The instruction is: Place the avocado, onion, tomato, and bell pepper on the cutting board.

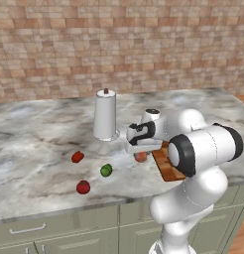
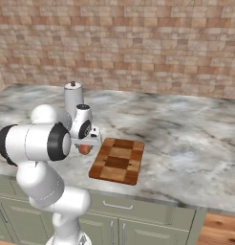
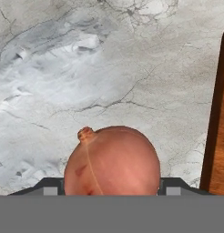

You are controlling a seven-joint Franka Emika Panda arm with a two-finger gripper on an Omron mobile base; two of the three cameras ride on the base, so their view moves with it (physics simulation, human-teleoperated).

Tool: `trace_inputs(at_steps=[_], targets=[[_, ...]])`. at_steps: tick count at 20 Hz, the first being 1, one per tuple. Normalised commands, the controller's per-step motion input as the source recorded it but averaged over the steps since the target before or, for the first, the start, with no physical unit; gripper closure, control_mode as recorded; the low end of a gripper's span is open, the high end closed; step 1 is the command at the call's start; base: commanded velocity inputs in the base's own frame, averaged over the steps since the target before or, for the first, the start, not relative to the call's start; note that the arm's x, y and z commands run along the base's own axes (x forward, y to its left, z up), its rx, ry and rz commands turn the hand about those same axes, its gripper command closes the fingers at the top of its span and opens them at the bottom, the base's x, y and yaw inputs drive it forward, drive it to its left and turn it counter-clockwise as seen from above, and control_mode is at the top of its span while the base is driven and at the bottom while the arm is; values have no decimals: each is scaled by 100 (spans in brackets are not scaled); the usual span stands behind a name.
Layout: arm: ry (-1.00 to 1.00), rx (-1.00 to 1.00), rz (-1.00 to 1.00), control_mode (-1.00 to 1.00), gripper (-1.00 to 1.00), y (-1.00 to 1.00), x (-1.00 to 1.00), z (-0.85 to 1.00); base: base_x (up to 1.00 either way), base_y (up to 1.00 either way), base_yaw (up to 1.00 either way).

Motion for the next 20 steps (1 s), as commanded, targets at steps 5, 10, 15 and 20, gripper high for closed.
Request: trace_inputs(at_steps=[5, 10, 15, 20], targets=[[0, 0, 0, -100, 100, 0, 0, 0, 0, 0, 0], [0, 0, 0, -100, 100, 0, -3, 14, 0, 0, 0], [0, 0, 0, -100, 100, -6, 0, 72, 0, 0, 0], [0, 1, 0, -100, 100, -43, 0, 95, 0, 0, 0]])
